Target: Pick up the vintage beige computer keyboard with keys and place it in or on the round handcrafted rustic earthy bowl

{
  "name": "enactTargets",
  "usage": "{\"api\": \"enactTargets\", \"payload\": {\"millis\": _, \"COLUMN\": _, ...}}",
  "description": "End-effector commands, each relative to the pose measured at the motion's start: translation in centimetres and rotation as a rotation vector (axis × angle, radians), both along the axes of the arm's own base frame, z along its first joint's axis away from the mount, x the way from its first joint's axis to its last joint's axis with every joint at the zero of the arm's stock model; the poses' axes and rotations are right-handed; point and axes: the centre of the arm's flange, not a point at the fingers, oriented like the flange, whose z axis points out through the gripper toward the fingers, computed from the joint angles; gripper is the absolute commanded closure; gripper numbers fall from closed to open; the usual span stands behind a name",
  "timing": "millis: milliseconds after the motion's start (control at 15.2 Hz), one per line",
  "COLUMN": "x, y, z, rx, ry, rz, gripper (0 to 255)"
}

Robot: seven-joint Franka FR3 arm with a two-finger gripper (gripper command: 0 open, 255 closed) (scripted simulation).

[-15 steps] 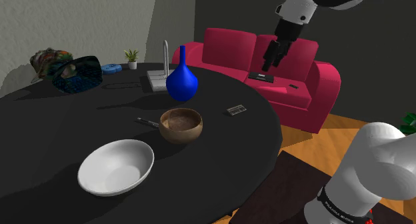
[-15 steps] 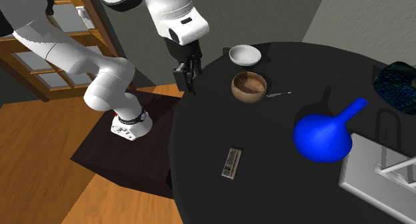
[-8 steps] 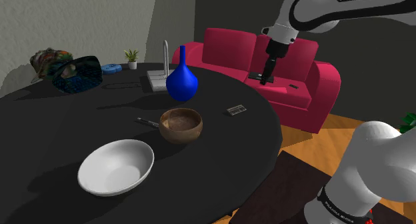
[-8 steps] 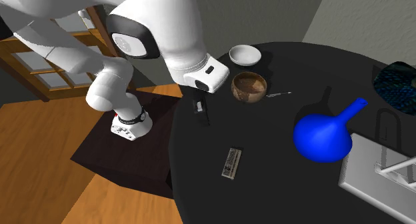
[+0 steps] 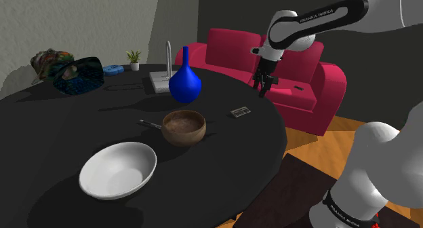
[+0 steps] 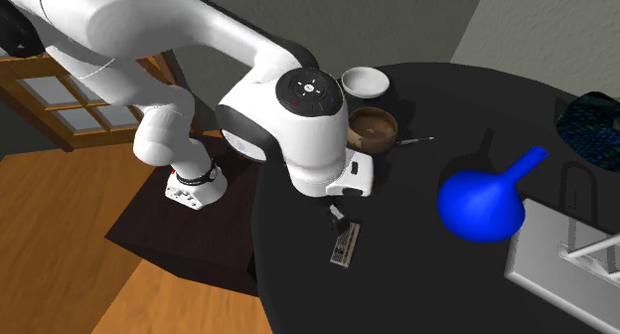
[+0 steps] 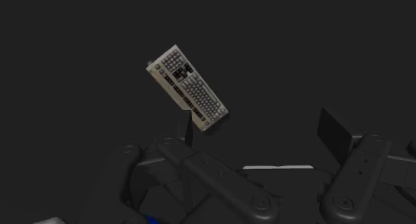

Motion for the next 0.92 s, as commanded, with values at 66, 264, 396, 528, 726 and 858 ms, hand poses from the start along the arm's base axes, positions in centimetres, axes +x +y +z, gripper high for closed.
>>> {"api": "enactTargets", "payload": {"millis": 66, "x": 3.0, "y": -1.0, "z": -3.0, "rx": -0.002, "ry": 0.017, "rz": 0.171, "gripper": 0}}
{"api": "enactTargets", "payload": {"millis": 264, "x": 5.8, "y": -1.6, "z": -6.2, "rx": -0.002, "ry": 0.035, "rz": 0.331, "gripper": 0}}
{"api": "enactTargets", "payload": {"millis": 396, "x": 7.8, "y": -1.7, "z": -8.3, "rx": -0.002, "ry": 0.048, "rz": 0.437, "gripper": 0}}
{"api": "enactTargets", "payload": {"millis": 528, "x": 9.1, "y": -1.7, "z": -9.7, "rx": -0.001, "ry": 0.056, "rz": 0.509, "gripper": 0}}
{"api": "enactTargets", "payload": {"millis": 726, "x": 9.0, "y": -1.6, "z": -11.3, "rx": -0.001, "ry": 0.056, "rz": 0.509, "gripper": 0}}
{"api": "enactTargets", "payload": {"millis": 858, "x": 8.9, "y": -1.5, "z": -12.4, "rx": -0.001, "ry": 0.056, "rz": 0.509, "gripper": 0}}
